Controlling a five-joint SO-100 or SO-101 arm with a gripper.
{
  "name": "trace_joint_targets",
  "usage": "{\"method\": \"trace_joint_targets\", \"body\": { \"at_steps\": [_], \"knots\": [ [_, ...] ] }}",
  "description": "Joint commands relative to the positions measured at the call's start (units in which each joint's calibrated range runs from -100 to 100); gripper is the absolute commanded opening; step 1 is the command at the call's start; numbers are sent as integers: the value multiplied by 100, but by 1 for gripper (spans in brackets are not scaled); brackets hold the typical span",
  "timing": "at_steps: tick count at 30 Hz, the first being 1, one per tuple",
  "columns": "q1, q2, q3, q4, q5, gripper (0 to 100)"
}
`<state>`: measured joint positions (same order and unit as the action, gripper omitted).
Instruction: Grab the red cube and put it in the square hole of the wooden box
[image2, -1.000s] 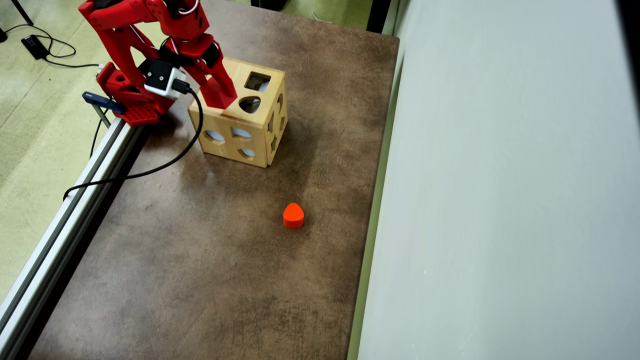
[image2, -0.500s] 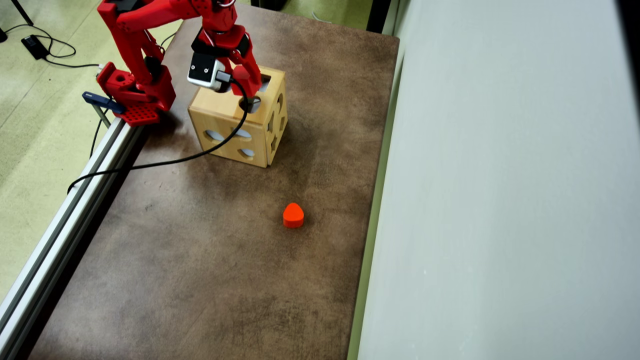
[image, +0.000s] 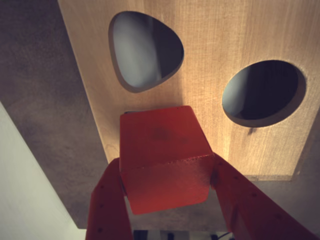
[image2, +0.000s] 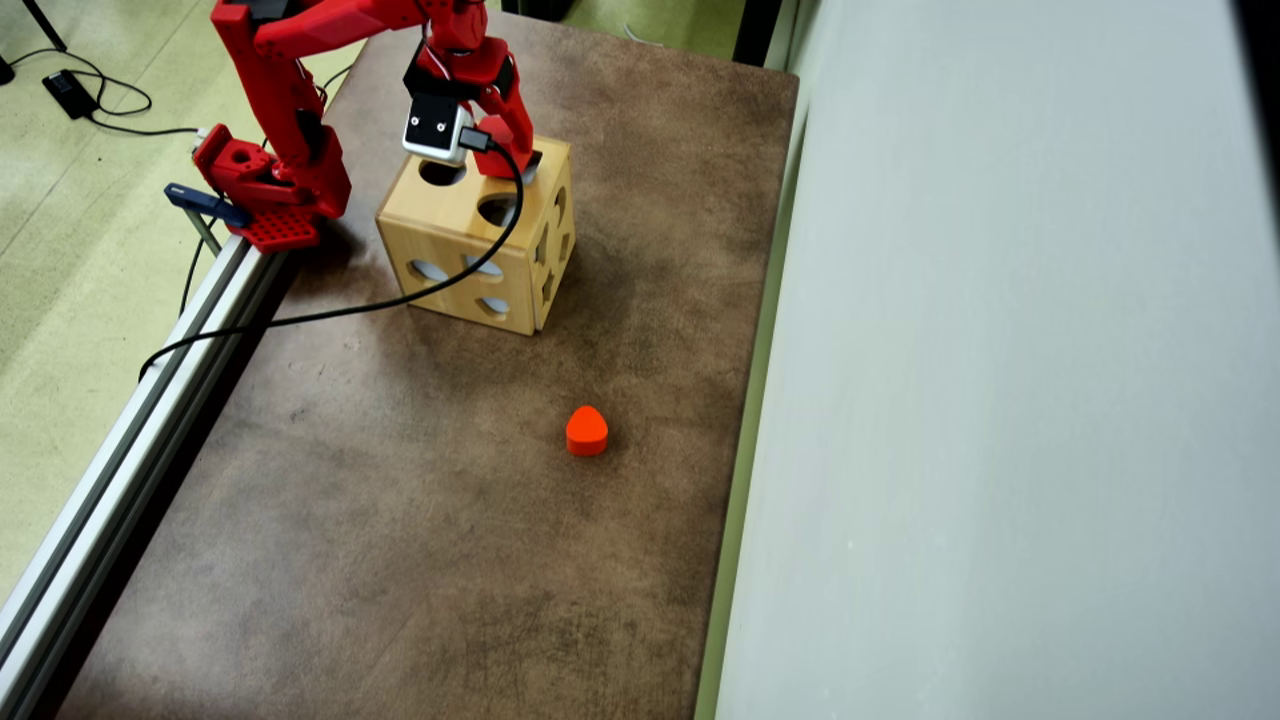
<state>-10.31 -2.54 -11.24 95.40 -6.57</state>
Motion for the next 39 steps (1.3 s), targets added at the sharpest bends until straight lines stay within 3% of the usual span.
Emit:
{"method": "trace_joint_targets", "body": {
  "at_steps": [1, 39],
  "knots": [
    [-24, -47, -298, -95, -49, 2],
    [-440, 437, -191, -288, -132, 2]
  ]
}}
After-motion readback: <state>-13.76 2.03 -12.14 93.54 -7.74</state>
